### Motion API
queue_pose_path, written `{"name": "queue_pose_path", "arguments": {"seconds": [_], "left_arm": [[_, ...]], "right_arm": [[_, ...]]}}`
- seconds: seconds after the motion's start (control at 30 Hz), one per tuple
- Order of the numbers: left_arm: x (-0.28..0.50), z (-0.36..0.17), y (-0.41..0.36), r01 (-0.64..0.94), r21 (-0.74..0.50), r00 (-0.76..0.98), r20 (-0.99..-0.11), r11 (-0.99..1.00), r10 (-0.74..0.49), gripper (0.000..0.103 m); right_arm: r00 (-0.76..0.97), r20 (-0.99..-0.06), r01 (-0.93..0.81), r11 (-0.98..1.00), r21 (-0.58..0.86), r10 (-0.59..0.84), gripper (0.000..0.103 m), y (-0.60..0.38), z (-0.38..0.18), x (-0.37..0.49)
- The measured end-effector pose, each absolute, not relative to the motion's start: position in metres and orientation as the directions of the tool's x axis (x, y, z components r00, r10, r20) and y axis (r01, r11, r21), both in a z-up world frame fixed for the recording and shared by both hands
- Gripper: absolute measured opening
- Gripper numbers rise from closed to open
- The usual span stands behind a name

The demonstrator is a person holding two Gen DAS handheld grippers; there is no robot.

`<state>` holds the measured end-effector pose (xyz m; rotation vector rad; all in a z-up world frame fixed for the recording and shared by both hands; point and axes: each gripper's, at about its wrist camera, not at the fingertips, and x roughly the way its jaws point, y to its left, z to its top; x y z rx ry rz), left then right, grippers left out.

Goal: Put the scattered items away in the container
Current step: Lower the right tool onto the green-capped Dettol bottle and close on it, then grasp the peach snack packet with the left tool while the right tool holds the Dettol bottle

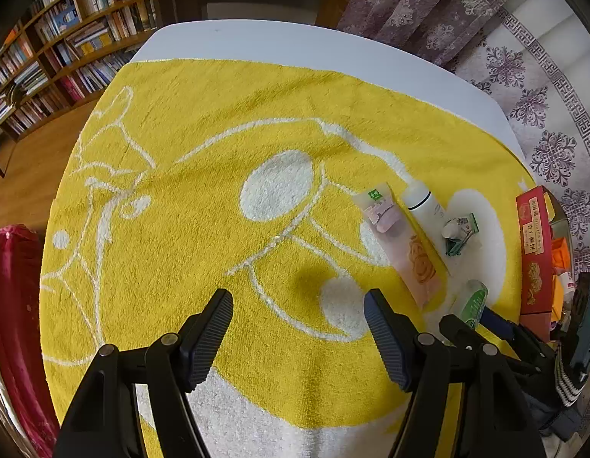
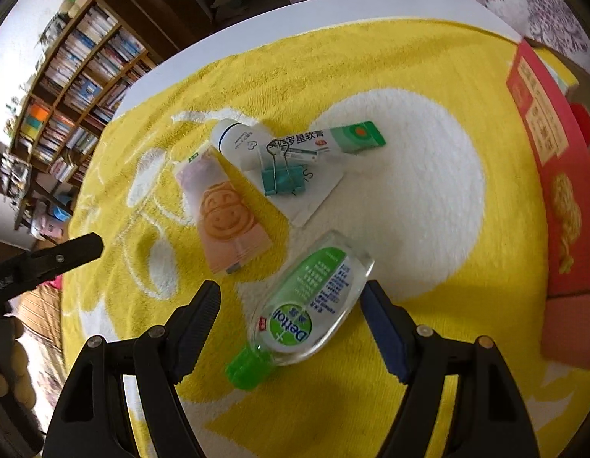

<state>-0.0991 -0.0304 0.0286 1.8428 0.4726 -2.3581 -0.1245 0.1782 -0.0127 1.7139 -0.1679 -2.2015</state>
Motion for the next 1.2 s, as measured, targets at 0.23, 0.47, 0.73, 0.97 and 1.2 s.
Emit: {"name": "queue_pose_path", "arguments": {"seconds": [0.23,0.47,0.73,0.97,1.2], "left_arm": [[-0.104,0.025,-0.024,0.267,-0.177,-0.247,-0.963,-0.947,0.110,0.073],[-0.122,0.020,-0.003,0.231,-0.198,-0.237,-0.961,-0.952,0.143,0.073],[-0.146,0.008,0.035,0.180,-0.197,-0.213,-0.964,-0.964,0.157,0.073],[-0.165,-0.007,0.053,0.193,-0.152,-0.188,-0.975,-0.969,0.116,0.073],[-0.181,-0.020,0.058,0.250,-0.127,-0.166,-0.982,-0.960,0.087,0.073]], "right_arm": [[-0.251,-0.942,0.299,-0.943,0.144,-0.223,0.070,0.165,-0.014,-0.116],[-0.259,-0.943,0.316,-0.941,0.120,-0.208,0.054,0.175,-0.012,-0.108],[-0.249,-0.942,0.289,-0.945,0.150,-0.226,0.048,0.200,-0.006,-0.096],[-0.248,-0.938,0.287,-0.943,0.168,-0.242,0.047,0.217,-0.004,-0.092],[-0.244,-0.934,0.309,-0.934,0.180,-0.261,0.046,0.221,-0.003,-0.088]]}}
